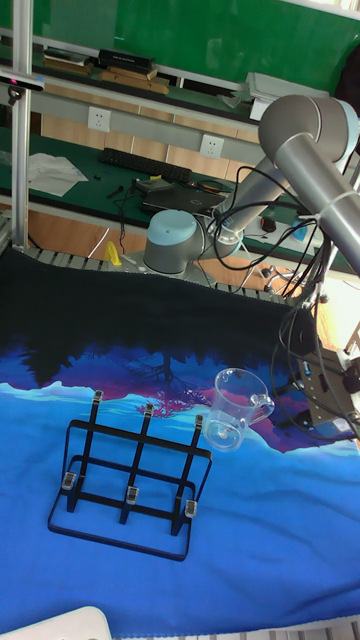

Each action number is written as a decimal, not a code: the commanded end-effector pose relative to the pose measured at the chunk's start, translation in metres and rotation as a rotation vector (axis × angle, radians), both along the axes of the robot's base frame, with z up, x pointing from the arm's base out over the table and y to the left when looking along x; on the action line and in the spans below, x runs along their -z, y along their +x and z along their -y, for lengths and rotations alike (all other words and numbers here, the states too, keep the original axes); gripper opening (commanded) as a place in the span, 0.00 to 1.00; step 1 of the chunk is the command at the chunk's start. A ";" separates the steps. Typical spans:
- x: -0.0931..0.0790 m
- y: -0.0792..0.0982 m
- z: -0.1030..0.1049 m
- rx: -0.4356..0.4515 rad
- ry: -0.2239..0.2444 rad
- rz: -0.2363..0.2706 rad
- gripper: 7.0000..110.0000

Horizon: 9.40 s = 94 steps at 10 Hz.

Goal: Put the cup on the cup rack

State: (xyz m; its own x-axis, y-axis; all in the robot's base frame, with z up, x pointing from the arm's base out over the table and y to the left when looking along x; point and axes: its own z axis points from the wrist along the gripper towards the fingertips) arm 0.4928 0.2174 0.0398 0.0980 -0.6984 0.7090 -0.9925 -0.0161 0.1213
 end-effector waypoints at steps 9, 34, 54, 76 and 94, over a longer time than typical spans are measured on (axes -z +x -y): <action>-0.004 -0.013 0.007 0.103 0.010 -0.019 0.57; -0.035 0.019 0.024 -0.026 -0.176 -0.051 0.36; -0.014 0.006 0.025 0.096 -0.141 -0.005 0.36; -0.013 0.018 0.036 0.090 -0.145 -0.003 0.36; -0.014 0.020 0.042 0.105 -0.173 0.010 0.36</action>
State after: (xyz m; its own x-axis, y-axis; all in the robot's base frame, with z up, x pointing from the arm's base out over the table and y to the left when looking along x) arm 0.5134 0.1771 0.0543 0.0216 -0.5683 0.8225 -0.9897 0.1043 0.0981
